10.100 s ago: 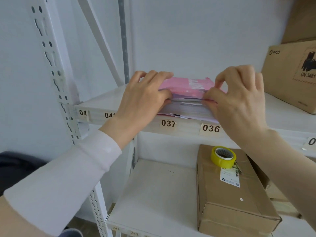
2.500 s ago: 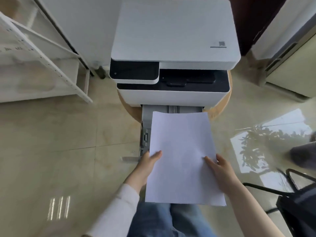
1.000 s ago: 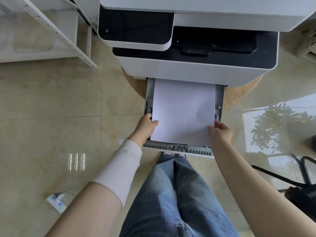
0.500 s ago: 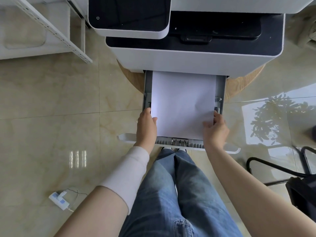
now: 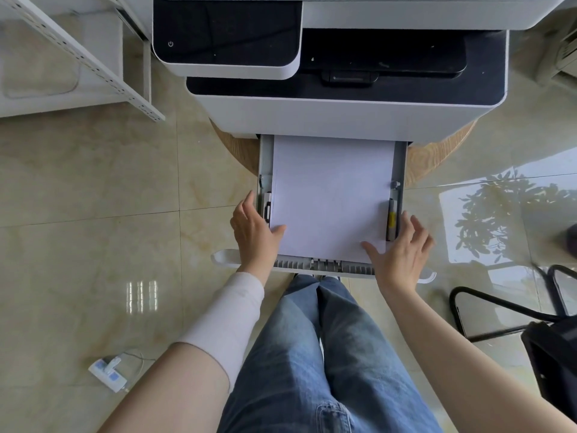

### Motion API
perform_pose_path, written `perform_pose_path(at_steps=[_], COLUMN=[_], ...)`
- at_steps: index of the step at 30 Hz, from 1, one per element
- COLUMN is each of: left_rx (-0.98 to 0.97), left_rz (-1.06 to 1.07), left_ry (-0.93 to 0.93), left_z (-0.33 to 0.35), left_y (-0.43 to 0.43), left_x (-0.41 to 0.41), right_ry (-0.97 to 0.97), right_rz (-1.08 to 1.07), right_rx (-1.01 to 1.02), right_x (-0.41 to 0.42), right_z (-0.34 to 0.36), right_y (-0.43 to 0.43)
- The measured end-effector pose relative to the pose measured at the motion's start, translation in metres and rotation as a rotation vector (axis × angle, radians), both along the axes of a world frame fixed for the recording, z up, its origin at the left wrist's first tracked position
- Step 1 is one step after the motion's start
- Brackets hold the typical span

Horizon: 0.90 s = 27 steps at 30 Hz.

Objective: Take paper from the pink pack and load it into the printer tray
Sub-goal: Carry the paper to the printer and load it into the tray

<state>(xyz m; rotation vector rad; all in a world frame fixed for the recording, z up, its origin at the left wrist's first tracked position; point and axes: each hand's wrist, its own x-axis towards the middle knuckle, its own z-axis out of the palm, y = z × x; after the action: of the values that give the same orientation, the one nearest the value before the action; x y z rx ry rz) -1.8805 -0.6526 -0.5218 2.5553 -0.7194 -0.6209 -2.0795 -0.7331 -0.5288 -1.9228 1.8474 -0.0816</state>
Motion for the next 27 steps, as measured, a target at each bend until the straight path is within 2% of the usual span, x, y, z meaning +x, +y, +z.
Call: perform_pose_path(at_steps=[4, 6, 16, 21, 27], left_rx=[0.021, 0.021, 0.001, 0.069, 0.075], left_rz=[0.0, -0.051, -0.103, -0.175, -0.221], left_ry=[0.293, 0.334, 0.193, 0.119, 0.031], left_z=[-0.002, 0.0, -0.007, -0.006, -0.008], left_y=[0.004, 0.006, 0.007, 0.007, 0.009], left_x=[0.004, 0.001, -0.006, -0.012, -0.014], right_ry=[-0.145, -0.191, -0.109, -0.11, -0.082], right_rz=[-0.002, -0.01, 0.01, 0.076, 0.035], right_rx=[0.192, 0.255, 0.165, 0.188, 0.148], right_x=[-0.003, -0.006, 0.004, -0.003, 0.001], right_z=[-0.006, -0.011, -0.012, -0.013, -0.013], right_y=[-0.004, -0.005, -0.014, -0.007, -0.001])
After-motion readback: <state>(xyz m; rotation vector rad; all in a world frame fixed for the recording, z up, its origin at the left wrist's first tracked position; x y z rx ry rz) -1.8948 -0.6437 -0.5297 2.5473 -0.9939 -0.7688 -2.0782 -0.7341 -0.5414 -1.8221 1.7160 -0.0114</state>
